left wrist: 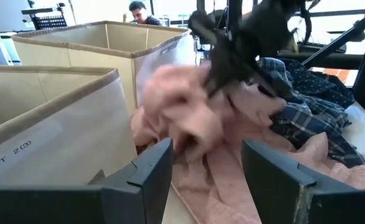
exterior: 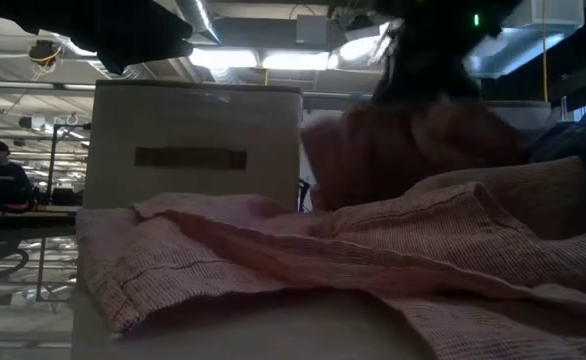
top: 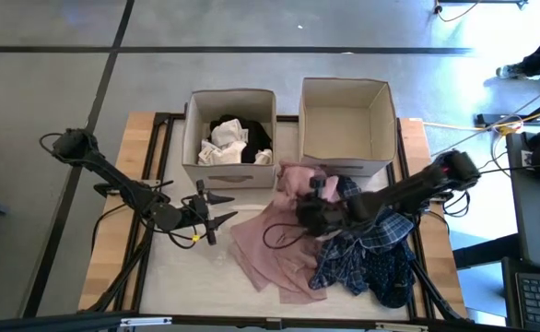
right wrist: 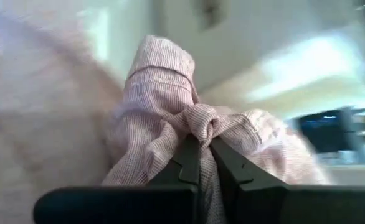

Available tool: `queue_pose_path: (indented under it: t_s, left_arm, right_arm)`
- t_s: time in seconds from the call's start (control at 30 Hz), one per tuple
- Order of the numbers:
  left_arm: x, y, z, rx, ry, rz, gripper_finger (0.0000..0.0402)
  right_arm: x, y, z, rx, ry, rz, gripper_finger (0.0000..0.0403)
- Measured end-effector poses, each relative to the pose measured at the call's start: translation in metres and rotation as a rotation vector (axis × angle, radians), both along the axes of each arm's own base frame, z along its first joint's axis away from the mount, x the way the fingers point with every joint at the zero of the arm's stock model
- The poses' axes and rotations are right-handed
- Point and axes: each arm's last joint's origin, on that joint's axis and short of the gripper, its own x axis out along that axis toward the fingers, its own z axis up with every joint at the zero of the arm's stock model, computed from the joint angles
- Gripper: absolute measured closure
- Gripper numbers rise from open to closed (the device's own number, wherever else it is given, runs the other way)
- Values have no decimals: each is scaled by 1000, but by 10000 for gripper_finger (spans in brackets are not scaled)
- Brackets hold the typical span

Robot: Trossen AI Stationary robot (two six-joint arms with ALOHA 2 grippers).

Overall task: Sort clothes
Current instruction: Put the pink polo shirt into the right laundry organizer

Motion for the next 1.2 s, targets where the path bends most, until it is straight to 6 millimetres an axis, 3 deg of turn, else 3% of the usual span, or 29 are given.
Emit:
queue_pose_path:
  t_s: [0.17, 0.43, 0.57, 0.77, 1.0, 1.2]
  left_arm:
    - [0, 0, 0, -4, 3, 1, 221]
    - [0, 0, 0, -7, 1, 1, 221]
    - [0, 0, 0, -8, 0, 1, 221]
    - [0, 0, 0, -9, -1, 4, 221]
    - [0, 0, 0, -12, -2, 5, 221]
    - [0, 0, 0, -14, -3, 5, 221]
  right_arm:
    - [-16, -9, 44, -133, -57, -53, 388]
    - [-36, -23, 139, -347, -193, -126, 388]
    - [-44, -38, 192, -379, -262, -159, 388]
    - [-58, -70, 254, -443, -320, -230, 388]
    - [-85, -101, 319, -517, -465, -297, 388]
    - [-108, -124, 359, -641, -603, -311, 386]
